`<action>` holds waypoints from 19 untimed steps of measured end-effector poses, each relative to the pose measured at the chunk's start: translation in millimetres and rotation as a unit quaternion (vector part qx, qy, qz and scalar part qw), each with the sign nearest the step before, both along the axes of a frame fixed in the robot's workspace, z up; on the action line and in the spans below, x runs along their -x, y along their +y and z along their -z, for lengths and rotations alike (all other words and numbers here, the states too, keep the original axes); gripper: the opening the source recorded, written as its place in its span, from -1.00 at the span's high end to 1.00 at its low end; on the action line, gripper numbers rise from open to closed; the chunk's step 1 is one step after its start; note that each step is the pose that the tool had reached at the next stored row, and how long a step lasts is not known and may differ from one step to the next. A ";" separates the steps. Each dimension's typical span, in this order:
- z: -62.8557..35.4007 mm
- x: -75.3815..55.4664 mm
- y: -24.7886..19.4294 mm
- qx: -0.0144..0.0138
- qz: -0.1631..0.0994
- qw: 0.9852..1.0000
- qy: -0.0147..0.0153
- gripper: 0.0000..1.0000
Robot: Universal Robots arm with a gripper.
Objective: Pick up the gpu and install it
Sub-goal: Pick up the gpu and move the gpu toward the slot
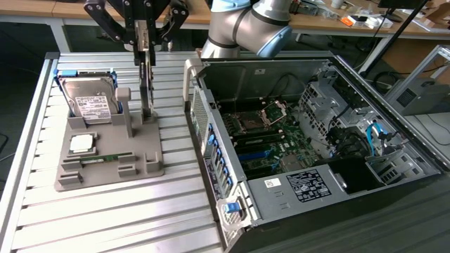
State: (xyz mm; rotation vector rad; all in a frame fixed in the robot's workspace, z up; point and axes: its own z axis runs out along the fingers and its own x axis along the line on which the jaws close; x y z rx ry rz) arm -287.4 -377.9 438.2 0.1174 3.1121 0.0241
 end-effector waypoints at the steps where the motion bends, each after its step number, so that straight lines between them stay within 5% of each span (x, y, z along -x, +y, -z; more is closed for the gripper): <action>1: 0.0 -0.2 -0.4 0.000 0.000 1.000 0.000 0.46; 19: 0.2 -8.6 -4.8 0.000 0.000 1.000 0.000 0.46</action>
